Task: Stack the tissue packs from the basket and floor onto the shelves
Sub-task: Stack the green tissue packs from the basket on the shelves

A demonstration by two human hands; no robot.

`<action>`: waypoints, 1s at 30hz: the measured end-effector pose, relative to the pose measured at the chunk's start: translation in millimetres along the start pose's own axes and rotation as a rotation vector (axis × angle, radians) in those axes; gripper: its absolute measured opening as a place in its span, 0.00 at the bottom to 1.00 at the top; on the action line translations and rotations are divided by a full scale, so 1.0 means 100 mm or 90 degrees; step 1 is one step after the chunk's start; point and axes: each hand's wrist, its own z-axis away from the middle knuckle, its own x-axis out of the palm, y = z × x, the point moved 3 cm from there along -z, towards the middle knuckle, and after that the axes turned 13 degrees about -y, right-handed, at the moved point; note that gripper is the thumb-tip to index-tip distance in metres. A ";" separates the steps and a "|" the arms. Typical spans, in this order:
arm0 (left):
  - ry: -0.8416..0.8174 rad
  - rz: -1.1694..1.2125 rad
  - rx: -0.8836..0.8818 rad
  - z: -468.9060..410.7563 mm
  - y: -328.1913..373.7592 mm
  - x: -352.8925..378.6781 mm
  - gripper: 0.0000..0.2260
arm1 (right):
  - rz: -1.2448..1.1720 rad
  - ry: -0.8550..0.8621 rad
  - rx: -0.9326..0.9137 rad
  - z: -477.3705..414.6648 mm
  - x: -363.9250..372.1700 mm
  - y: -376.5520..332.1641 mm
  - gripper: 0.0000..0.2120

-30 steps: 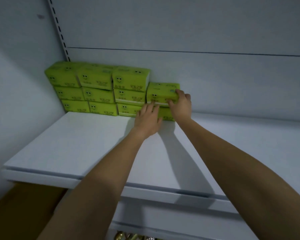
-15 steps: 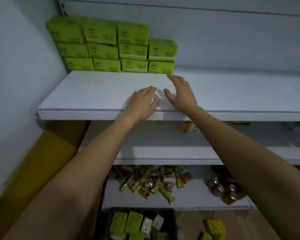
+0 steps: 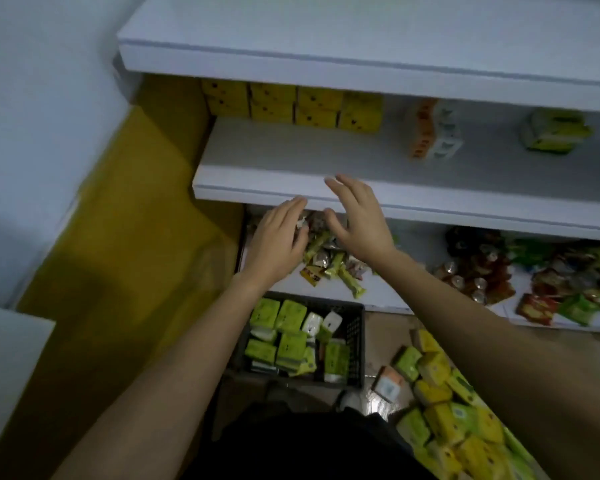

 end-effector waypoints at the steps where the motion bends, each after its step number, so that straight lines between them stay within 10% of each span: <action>1: -0.018 0.023 -0.022 0.08 -0.09 0.16 0.21 | -0.017 -0.035 0.015 0.10 0.22 0.07 0.24; 14: -0.361 0.145 -0.315 0.98 -1.66 3.17 0.23 | -0.147 -0.451 0.248 1.21 3.42 1.55 0.24; 30: -0.268 0.208 -0.447 0.38 -3.45 5.66 0.29 | -0.192 -0.412 0.248 0.61 6.09 2.91 0.31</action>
